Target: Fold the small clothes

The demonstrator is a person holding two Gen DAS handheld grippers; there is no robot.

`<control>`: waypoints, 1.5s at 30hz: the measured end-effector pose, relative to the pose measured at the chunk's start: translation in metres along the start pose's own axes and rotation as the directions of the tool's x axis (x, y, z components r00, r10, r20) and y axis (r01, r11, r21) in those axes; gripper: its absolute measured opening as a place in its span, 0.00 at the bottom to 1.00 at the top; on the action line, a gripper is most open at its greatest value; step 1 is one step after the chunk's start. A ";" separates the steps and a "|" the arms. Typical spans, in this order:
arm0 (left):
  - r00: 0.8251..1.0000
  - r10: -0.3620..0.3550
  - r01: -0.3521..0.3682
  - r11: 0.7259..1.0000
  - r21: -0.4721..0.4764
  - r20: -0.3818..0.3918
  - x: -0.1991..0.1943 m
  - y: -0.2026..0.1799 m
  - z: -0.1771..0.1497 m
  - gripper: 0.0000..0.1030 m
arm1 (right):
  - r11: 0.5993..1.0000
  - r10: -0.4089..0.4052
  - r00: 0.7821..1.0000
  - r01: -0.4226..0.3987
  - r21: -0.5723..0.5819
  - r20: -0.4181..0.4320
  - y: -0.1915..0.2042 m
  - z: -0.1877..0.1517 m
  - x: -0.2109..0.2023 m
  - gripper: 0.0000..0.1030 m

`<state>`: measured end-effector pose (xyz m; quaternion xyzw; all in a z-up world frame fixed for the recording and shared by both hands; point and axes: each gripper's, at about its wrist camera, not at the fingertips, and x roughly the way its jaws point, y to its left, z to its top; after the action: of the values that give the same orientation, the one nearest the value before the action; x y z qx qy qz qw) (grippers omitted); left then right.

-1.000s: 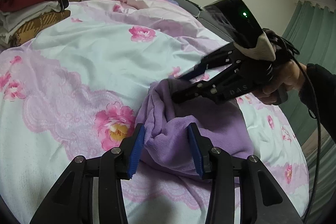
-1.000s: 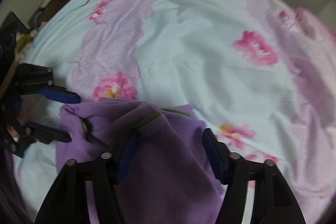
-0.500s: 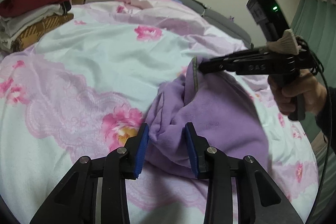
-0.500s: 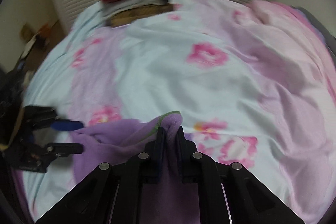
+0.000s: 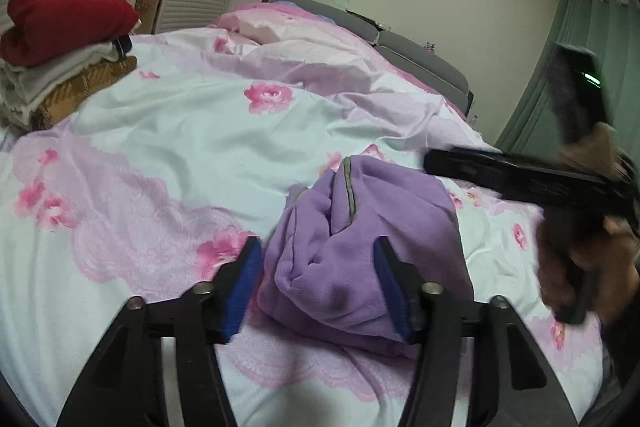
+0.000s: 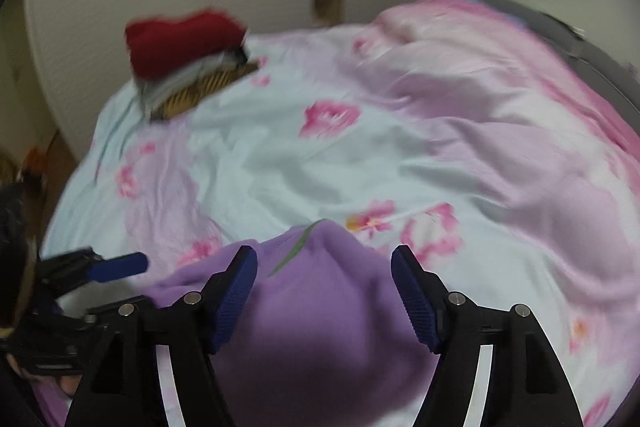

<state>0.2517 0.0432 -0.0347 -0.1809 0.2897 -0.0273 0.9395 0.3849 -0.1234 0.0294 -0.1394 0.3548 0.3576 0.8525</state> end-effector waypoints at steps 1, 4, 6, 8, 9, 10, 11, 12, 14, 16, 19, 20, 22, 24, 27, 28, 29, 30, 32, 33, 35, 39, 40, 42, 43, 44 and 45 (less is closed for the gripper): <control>1.000 0.010 -0.010 1.000 0.002 0.004 -0.004 0.000 0.000 0.62 | 0.998 -0.028 0.999 0.027 0.056 0.023 0.002 -0.010 -0.014 0.69; 0.999 0.031 -0.031 1.000 -0.003 -0.007 -0.010 0.001 -0.002 0.67 | 0.976 -0.080 0.994 0.063 0.209 0.076 0.007 -0.040 -0.041 0.72; 0.999 0.038 -0.038 0.999 -0.012 -0.027 -0.011 0.004 -0.004 0.68 | 0.951 -0.125 0.986 0.089 0.295 0.107 0.010 -0.060 -0.056 0.78; 0.998 0.046 -0.047 0.999 -0.020 -0.045 -0.009 0.005 -0.005 0.73 | 0.916 -0.161 0.977 0.097 0.389 0.137 0.012 -0.081 -0.065 0.83; 0.997 0.049 -0.050 0.998 -0.022 -0.053 -0.007 0.006 -0.006 0.75 | 0.902 -0.162 0.976 0.088 0.422 0.145 0.011 -0.088 -0.067 0.87; 0.996 0.053 -0.055 0.998 -0.026 -0.070 -0.003 0.007 -0.007 0.75 | 0.879 -0.158 0.976 0.069 0.471 0.152 0.009 -0.097 -0.067 0.89; 0.995 0.056 -0.059 0.998 -0.030 -0.080 0.000 0.008 -0.008 0.75 | 0.863 -0.156 0.976 0.060 0.501 0.151 0.008 -0.103 -0.067 0.90; 0.994 0.056 -0.061 0.997 -0.042 -0.097 0.004 0.010 -0.009 0.75 | 0.842 -0.155 0.978 0.054 0.537 0.143 0.005 -0.108 -0.064 0.90; 0.991 0.061 -0.069 0.996 -0.061 -0.120 0.011 0.012 -0.012 0.75 | 0.803 -0.130 0.981 0.021 0.596 0.140 -0.004 -0.116 -0.056 0.90; 0.987 0.050 -0.066 0.993 -0.095 -0.155 0.021 0.014 -0.015 0.75 | 0.764 -0.091 0.985 -0.026 0.645 0.147 -0.015 -0.122 -0.047 0.90; 0.979 0.019 -0.050 0.987 -0.152 -0.201 0.036 0.017 -0.021 0.76 | 0.689 -0.024 0.987 -0.097 0.718 0.156 -0.035 -0.130 -0.028 0.90; 0.977 0.013 -0.049 0.985 -0.166 -0.212 0.042 0.017 -0.023 0.78 | 0.666 -0.005 0.987 -0.114 0.737 0.158 -0.040 -0.132 -0.022 0.90; 0.974 0.001 -0.046 0.981 -0.191 -0.228 0.052 0.019 -0.027 0.80 | 0.619 0.035 0.987 -0.142 0.773 0.154 -0.053 -0.137 -0.006 0.90; 0.973 -0.008 -0.045 0.974 -0.221 -0.231 0.058 0.023 -0.029 0.87 | 0.597 0.055 0.988 -0.147 0.788 0.143 -0.060 -0.139 0.006 0.90; 0.972 -0.042 -0.023 0.962 -0.271 -0.232 0.067 0.030 -0.032 0.91 | 0.584 0.088 0.986 -0.164 0.795 0.139 -0.070 -0.139 0.022 0.90; 0.972 -0.054 -0.012 0.959 -0.283 -0.227 0.069 0.032 -0.032 0.92 | 0.580 0.105 0.984 -0.179 0.795 0.145 -0.073 -0.138 0.028 0.90; 0.973 -0.060 -0.007 0.958 -0.286 -0.223 0.072 0.032 -0.032 0.93 | 0.578 0.120 0.982 -0.191 0.794 0.149 -0.075 -0.136 0.034 0.90; 0.973 -0.062 -0.004 0.958 -0.287 -0.222 0.073 0.032 -0.032 0.93 | 0.576 0.133 0.980 -0.200 0.793 0.151 -0.077 -0.135 0.039 0.90; 0.974 -0.074 0.009 0.957 -0.289 -0.213 0.077 0.031 -0.031 0.94 | 0.571 0.166 0.973 -0.226 0.789 0.159 -0.080 -0.131 0.052 0.90; 0.975 -0.082 0.018 0.956 -0.294 -0.208 0.079 0.031 -0.030 0.94 | 0.568 0.177 0.971 -0.235 0.789 0.162 -0.081 -0.129 0.056 0.90; 0.975 -0.100 0.037 0.953 -0.300 -0.199 0.083 0.030 -0.029 0.93 | 0.569 0.206 0.964 -0.258 0.781 0.168 -0.081 -0.125 0.067 0.90; 0.975 -0.125 0.065 0.952 -0.300 -0.186 0.089 0.026 -0.027 0.75 | 0.580 0.236 0.955 -0.286 0.763 0.179 -0.077 -0.119 0.079 0.86; 0.975 -0.127 0.068 0.952 -0.300 -0.181 0.089 0.026 -0.027 0.72 | 0.587 0.238 0.954 -0.290 0.756 0.182 -0.075 -0.119 0.078 0.74; 0.975 -0.138 0.082 0.951 -0.299 -0.173 0.088 0.027 -0.026 0.64 | 0.576 0.239 0.951 -0.300 0.761 0.195 -0.078 -0.123 0.073 0.63; 0.975 -0.147 0.092 0.950 -0.298 -0.168 0.087 0.026 -0.026 0.62 | 0.566 0.239 0.949 -0.307 0.765 0.204 -0.078 -0.124 0.072 0.56; 0.975 -0.150 0.097 0.951 -0.292 -0.165 0.085 0.025 -0.025 0.57 | 0.563 0.238 0.948 -0.313 0.765 0.213 -0.077 -0.127 0.068 0.54; 0.975 -0.152 0.104 0.955 -0.277 -0.160 0.081 0.022 -0.023 0.53 | 0.565 0.233 0.949 -0.311 0.764 0.214 -0.075 -0.125 0.067 0.51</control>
<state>0.3050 0.0439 -0.1037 -0.3208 0.3620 -0.0654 0.8728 0.4079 -0.2040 -0.1080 0.3224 0.4545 0.2974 0.7753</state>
